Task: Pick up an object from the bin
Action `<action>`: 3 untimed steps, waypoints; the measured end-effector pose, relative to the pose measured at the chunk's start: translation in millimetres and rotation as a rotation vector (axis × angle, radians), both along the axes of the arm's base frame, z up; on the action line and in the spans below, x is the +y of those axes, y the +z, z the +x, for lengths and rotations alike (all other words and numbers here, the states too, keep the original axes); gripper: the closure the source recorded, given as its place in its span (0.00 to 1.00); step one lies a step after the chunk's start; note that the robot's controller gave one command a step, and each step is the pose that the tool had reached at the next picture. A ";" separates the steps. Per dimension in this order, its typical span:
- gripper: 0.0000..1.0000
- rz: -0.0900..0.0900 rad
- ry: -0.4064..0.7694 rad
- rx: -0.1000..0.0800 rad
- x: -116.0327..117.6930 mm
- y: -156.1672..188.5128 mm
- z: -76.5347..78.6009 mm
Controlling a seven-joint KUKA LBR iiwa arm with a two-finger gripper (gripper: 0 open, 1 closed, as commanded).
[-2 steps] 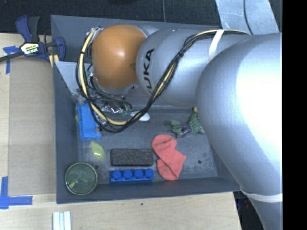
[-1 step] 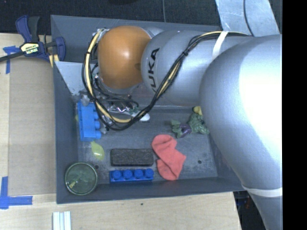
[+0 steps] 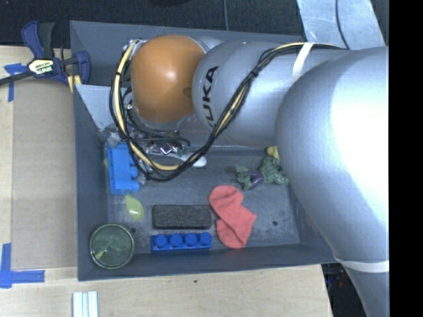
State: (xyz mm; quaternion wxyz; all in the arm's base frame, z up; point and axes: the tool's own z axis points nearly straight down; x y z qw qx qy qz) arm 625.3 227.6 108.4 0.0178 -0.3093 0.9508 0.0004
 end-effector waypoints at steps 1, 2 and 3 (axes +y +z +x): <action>0.00 0.001 0.006 -0.005 -0.9 -19.0 2.6; 0.00 -0.008 0.306 -0.018 10.4 -22.8 -1.5; 0.00 -0.005 0.211 -0.013 12.5 -25.7 0.7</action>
Offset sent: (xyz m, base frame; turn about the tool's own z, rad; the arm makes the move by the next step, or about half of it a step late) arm -0.0078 0.0150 -0.0304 -0.3815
